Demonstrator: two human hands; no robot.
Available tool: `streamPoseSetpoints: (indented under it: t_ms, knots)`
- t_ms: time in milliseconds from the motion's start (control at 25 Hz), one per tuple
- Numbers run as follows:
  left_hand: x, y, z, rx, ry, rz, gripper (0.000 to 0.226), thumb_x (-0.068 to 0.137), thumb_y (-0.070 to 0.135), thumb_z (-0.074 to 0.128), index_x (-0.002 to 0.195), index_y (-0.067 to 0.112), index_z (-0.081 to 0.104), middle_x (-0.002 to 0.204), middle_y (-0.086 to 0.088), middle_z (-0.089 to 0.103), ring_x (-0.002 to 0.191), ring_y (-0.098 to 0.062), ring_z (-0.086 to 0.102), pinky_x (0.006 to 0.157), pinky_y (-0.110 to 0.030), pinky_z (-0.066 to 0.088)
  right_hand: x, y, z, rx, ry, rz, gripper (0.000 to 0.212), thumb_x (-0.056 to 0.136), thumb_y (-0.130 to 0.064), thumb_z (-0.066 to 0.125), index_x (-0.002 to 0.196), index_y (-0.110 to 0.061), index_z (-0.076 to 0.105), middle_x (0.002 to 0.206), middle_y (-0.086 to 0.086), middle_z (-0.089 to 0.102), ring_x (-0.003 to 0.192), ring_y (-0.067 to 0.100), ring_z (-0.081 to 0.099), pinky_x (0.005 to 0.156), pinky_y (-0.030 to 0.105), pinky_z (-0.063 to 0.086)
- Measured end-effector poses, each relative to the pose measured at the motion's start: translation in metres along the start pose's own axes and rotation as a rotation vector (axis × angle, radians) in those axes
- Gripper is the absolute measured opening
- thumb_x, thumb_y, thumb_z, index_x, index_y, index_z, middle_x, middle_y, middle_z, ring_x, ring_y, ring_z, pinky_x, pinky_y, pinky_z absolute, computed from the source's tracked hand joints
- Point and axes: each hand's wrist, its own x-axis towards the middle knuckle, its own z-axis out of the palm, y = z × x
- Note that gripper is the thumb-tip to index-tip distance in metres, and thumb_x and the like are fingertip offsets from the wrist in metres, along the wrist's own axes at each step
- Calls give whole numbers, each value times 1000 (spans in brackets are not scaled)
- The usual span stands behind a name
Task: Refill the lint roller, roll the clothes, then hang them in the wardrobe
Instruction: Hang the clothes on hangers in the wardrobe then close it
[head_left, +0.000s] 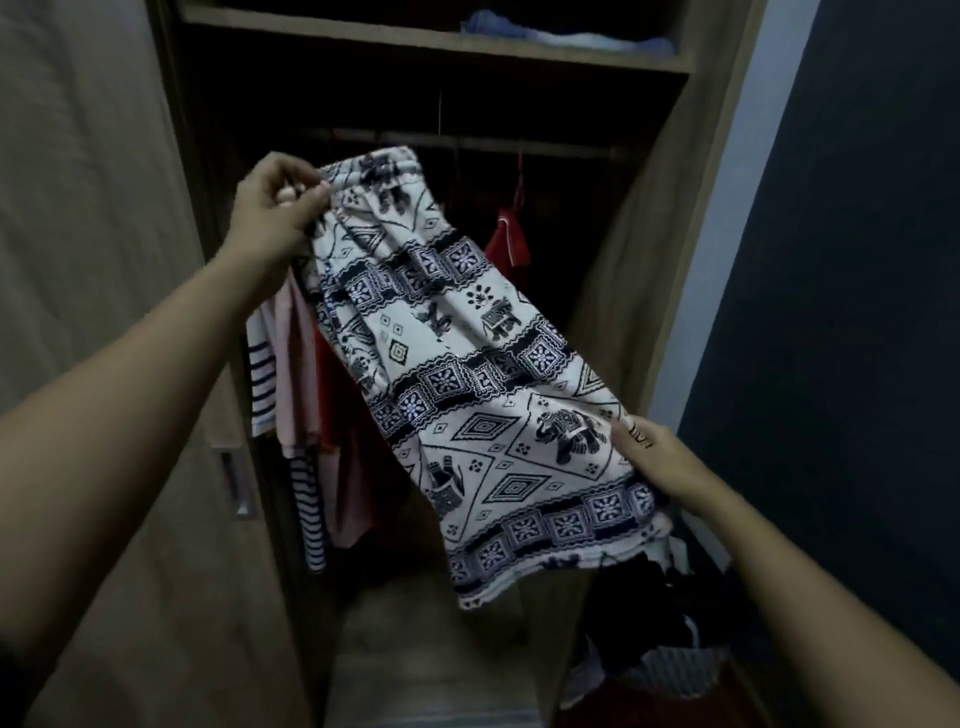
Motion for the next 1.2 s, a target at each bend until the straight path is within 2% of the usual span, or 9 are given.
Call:
streamPoseSetpoints:
  t_ms: [160, 240, 320, 440, 600, 720, 800, 920, 1200]
  knots:
    - [-1, -32, -9, 12, 27, -80, 23, 88, 12, 63, 79, 31, 55, 76, 0, 55, 60, -3, 50, 54, -17, 44, -14, -13, -22, -117, -222, 58, 36, 79, -40, 62, 102, -13, 66, 103, 6, 71, 95, 22, 68, 87, 33, 52]
    - [-4, -43, -5, 49, -18, -107, 19, 87, 14, 65, 80, 31, 57, 84, -3, 56, 68, -8, 51, 61, -22, 46, -16, -30, -22, -34, -172, 29, 35, 86, -42, 51, 107, -16, 62, 107, -5, 67, 96, 9, 64, 96, 27, 48]
    - [-14, -56, 7, 168, -145, -147, 9, 89, 15, 63, 90, 24, 60, 88, -3, 57, 73, -13, 53, 62, -24, 47, -9, -58, -16, 155, -110, 32, 22, 94, -35, 44, 111, -24, 53, 104, -17, 60, 88, -7, 55, 81, 5, 47]
    - [-44, -80, 31, 368, -374, -214, 27, 90, 18, 61, 116, 19, 54, 93, -11, 60, 69, -20, 55, 53, -22, 48, 15, -98, -1, 535, -33, 50, 31, 91, -18, 56, 118, -22, 43, 110, 4, 64, 82, 10, 62, 70, 18, 54]
    - [-83, -94, 56, 599, -542, -240, 45, 95, 34, 51, 135, 17, 42, 126, -22, 52, 113, -30, 54, 92, -33, 43, 36, -139, 24, 695, -152, 20, 36, 90, -4, 53, 121, -20, 46, 86, 5, 64, 67, 13, 63, 60, 24, 54]
    - [-101, -44, 64, 90, -248, -288, 31, 98, 41, 38, 94, 17, 57, 93, -15, 62, 73, -18, 65, 64, -29, 47, 53, -150, 46, 749, -78, 99, 34, 91, 0, 51, 125, -1, 52, 73, 5, 67, 51, 4, 65, 49, 16, 53]
    - [-120, -19, 57, -154, -325, -370, 41, 90, 58, 40, 91, 20, 55, 80, -5, 60, 60, -12, 59, 57, -26, 46, 59, -150, 66, 821, -34, 185, 36, 89, 6, 51, 125, 6, 50, 72, 10, 63, 44, 5, 63, 43, 16, 52]
    - [-156, -16, 55, 180, -611, -227, 57, 69, 66, 64, 110, 29, 47, 98, 9, 65, 87, -4, 62, 74, -21, 49, 60, -150, 83, 994, -45, 252, 25, 89, 8, 50, 113, 12, 53, 60, 13, 63, 41, 11, 63, 40, 19, 52]
    - [-172, -63, 70, 417, -565, -114, 54, 75, 34, 68, 117, 31, 33, 94, 4, 69, 84, -19, 67, 73, -35, 54, 60, -158, 31, 1361, 126, 264, 18, 91, 5, 48, 74, 7, 54, 44, 15, 62, 37, 18, 63, 42, 27, 55]
